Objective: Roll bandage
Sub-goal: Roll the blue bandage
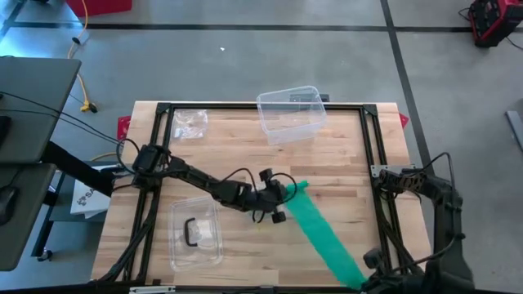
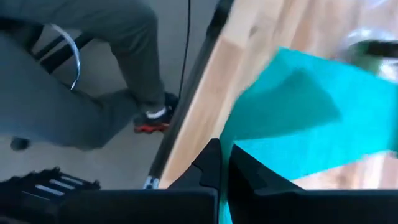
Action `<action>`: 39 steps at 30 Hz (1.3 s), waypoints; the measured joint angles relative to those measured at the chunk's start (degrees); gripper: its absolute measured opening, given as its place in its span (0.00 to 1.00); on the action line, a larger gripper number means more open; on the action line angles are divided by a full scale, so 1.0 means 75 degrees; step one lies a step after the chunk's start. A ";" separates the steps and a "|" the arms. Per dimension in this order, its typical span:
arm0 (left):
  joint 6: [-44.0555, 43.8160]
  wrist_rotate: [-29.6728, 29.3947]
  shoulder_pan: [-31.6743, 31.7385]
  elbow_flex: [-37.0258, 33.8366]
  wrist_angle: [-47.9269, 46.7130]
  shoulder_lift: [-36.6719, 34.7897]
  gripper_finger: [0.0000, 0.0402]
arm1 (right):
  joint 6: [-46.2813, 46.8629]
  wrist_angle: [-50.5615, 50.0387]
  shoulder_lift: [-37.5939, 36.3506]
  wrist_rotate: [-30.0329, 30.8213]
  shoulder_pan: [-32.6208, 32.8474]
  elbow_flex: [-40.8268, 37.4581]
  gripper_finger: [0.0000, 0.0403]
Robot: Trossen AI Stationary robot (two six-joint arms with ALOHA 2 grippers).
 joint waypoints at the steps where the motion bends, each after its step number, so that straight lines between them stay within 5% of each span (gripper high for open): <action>1: 0.0085 0.0011 0.0013 0.0000 0.0255 -0.0012 0.00 | -0.0014 0.0162 0.0000 -0.0086 0.0006 -0.0203 0.00; 10: 0.1083 0.2217 0.0268 0.0003 0.2934 -0.0294 0.00 | 0.0544 0.1050 -0.0024 -0.0641 0.0016 -0.2465 0.00; 18: 0.1181 0.0660 0.0131 0.0011 0.0386 -0.1715 0.00 | 0.0854 0.2866 -0.0112 -0.1162 0.0184 -0.3470 0.00; 21: 0.0745 0.0101 0.0091 0.0012 -0.0927 -0.2121 0.00 | 0.0713 0.2887 -0.0112 -0.1008 0.0162 -0.3174 0.00; 28: -0.0231 0.0114 -0.0143 0.0009 -0.2581 -0.1913 0.00 | 0.0124 0.1998 -0.0129 -0.0103 -0.0062 -0.1701 0.00; 36: -0.0990 0.0227 -0.0568 0.0003 -0.2850 -0.0809 0.00 | 0.0580 -0.0553 -0.0138 0.0371 -0.0085 0.0131 0.00; 39: -0.1323 0.0150 -0.0839 -0.0012 -0.2986 -0.0587 0.00 | 0.0364 -0.0461 -0.0240 0.0413 -0.0102 0.0313 0.00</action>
